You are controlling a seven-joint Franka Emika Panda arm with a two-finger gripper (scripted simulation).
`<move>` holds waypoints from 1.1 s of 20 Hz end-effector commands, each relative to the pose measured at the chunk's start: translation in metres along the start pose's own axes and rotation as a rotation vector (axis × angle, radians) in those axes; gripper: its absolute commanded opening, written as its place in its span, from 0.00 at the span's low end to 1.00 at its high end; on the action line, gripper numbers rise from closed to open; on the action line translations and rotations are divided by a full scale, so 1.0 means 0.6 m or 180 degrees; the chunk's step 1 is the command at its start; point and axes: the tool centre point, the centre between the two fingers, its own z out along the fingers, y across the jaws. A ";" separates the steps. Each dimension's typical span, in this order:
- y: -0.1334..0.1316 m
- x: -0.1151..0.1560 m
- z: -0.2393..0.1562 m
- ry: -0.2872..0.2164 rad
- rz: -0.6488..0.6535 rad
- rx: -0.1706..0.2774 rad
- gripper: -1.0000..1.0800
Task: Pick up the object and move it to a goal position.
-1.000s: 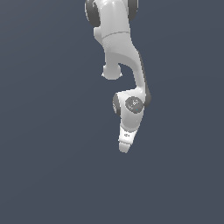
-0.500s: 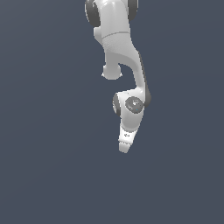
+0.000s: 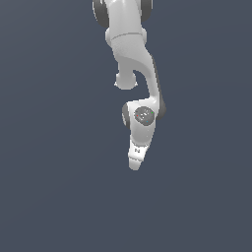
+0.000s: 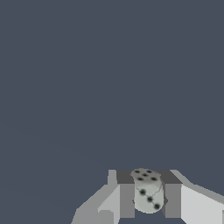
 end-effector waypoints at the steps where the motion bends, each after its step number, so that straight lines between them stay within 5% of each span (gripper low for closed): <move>1: 0.004 -0.028 -0.007 -0.0001 0.0005 -0.0002 0.00; 14: 0.036 -0.255 -0.069 -0.0001 0.0005 -0.0002 0.00; 22: 0.051 -0.338 -0.092 0.0001 0.0007 -0.0001 0.00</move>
